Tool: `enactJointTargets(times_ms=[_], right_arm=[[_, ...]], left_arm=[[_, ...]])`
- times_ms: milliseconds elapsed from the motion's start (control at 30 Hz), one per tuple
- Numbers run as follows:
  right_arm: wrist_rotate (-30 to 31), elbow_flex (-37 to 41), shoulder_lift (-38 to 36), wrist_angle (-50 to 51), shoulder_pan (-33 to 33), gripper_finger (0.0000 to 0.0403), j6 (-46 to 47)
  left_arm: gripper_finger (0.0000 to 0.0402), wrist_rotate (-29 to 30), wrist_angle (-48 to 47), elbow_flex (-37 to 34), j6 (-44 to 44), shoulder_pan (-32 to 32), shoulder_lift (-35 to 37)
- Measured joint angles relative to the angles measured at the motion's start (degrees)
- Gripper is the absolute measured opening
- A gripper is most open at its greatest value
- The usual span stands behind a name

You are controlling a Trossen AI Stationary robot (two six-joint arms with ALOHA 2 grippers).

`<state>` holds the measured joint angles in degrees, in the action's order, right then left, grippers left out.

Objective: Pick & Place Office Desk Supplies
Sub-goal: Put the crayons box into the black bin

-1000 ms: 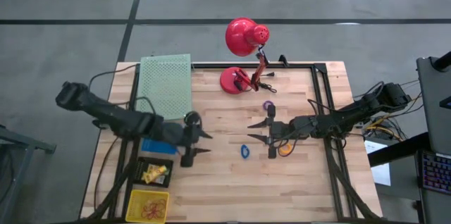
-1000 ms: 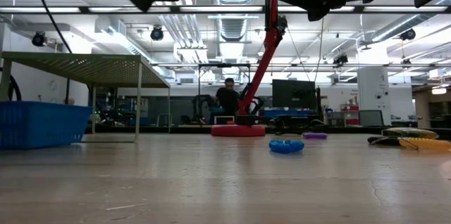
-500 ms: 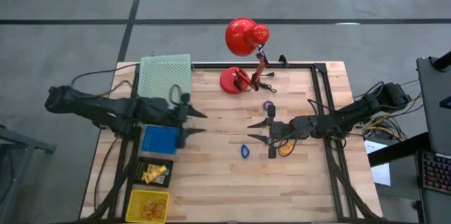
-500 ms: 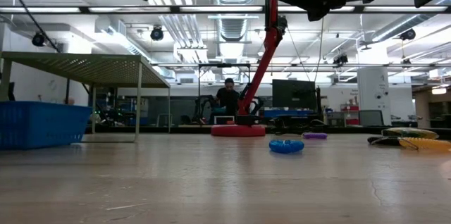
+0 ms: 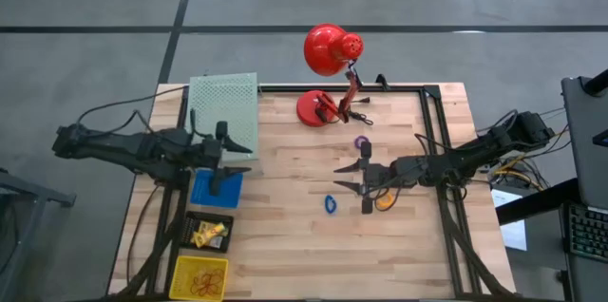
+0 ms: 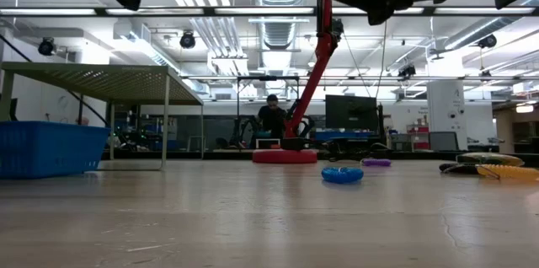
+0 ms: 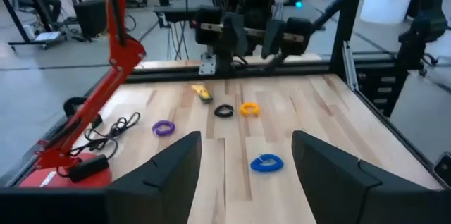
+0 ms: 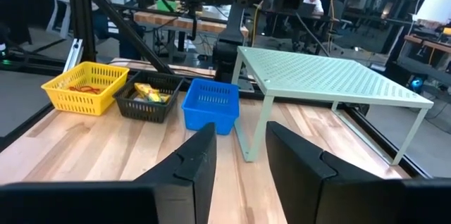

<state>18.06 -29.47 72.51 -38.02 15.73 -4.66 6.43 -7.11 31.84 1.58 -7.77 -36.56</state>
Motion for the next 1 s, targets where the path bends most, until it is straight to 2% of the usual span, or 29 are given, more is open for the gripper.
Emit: enactJointTargets(times_ms=[133,367,567,633,733,833,1000], right_arm=[[-0.08,0.0,0.0,-0.98,0.02,0.0113,0.5],[-0.63,0.0,0.0,-0.31,0.15,0.011,10.96],[0.14,0.0,-2.17,0.11,0.15,0.0108,10.02],[2.08,-0.63,-3.65,2.78,0.16,0.0106,11.32],[7.93,-4.21,-6.95,16.3,0.24,0.0104,15.94],[12.49,-10.37,-8.96,38.36,0.24,0.0105,24.56],[12.98,-22.34,-8.2,76.07,0.24,0.0102,45.41]], left_arm=[[0.023,0.16,0.53,-0.07,-0.04,0.0,1.82],[0.023,0.18,-0.24,-0.02,-0.08,0.0,1.75],[0.023,0.18,-0.63,-0.05,-0.11,0.0,1.54],[0.023,0.18,-0.58,-0.05,-0.26,0.0,1.55],[0.023,0.18,-0.61,-0.05,-0.26,0.0,1.54],[0.023,0.18,-0.65,-0.05,-0.26,0.0,1.54],[0.023,0.18,-1.21,-0.05,-0.26,0.0,1.54]])
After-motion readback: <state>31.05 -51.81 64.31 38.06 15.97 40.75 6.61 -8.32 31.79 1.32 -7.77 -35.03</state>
